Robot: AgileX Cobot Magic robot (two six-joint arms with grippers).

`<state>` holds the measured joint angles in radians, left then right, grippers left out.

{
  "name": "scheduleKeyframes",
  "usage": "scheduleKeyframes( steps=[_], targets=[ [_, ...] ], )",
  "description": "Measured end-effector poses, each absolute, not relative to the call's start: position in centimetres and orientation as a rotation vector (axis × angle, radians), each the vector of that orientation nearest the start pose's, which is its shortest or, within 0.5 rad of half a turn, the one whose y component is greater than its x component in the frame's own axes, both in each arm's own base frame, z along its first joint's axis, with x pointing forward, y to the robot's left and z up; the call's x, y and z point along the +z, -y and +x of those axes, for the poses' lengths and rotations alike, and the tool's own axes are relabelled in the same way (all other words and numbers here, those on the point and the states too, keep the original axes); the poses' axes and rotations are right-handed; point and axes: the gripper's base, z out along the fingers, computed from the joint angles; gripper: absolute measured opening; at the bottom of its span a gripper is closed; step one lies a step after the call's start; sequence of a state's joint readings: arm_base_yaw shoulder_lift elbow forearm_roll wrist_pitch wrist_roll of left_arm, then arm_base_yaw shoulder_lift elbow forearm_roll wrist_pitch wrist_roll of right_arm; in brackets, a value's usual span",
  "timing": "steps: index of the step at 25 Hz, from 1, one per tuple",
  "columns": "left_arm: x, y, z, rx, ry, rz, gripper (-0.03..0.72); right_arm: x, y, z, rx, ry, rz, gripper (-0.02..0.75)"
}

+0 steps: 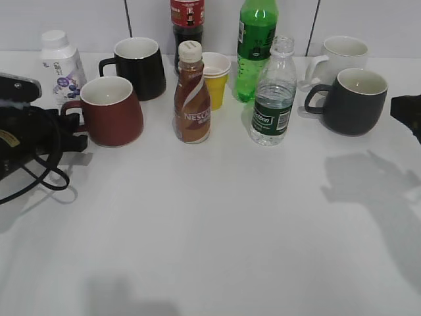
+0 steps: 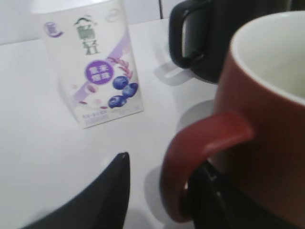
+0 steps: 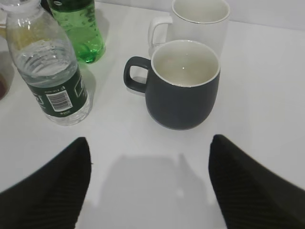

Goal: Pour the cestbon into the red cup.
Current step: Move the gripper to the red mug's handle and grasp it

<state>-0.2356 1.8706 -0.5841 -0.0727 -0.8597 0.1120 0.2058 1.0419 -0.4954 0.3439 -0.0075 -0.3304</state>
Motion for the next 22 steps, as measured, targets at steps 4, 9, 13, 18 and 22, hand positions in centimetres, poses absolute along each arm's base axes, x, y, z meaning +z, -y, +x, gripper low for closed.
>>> scheduleKeyframes(
  steps=[4,9,13,18,22],
  targets=[
    [12.52,6.85,31.05,-0.061,-1.892,0.246,0.308,25.51,-4.21,20.29,0.136,-2.016,-0.193,0.58],
    [12.15,6.95,31.46,-0.061,-1.88,0.247,0.307,25.51,-4.21,20.29,0.136,-2.016,-0.193,0.58],
    [12.07,7.01,31.66,-0.061,-1.873,0.248,0.307,25.51,-4.21,20.29,0.136,-2.016,-0.193,0.58],
    [12.11,7.08,31.68,-0.065,-1.868,0.26,0.307,25.51,-4.21,20.29,0.136,-2.016,-0.193,0.58],
    [12.15,7.22,31.67,-0.072,-1.859,0.285,0.307,25.26,-4.25,20.44,0.135,-2.028,-0.194,0.58]
  ],
)
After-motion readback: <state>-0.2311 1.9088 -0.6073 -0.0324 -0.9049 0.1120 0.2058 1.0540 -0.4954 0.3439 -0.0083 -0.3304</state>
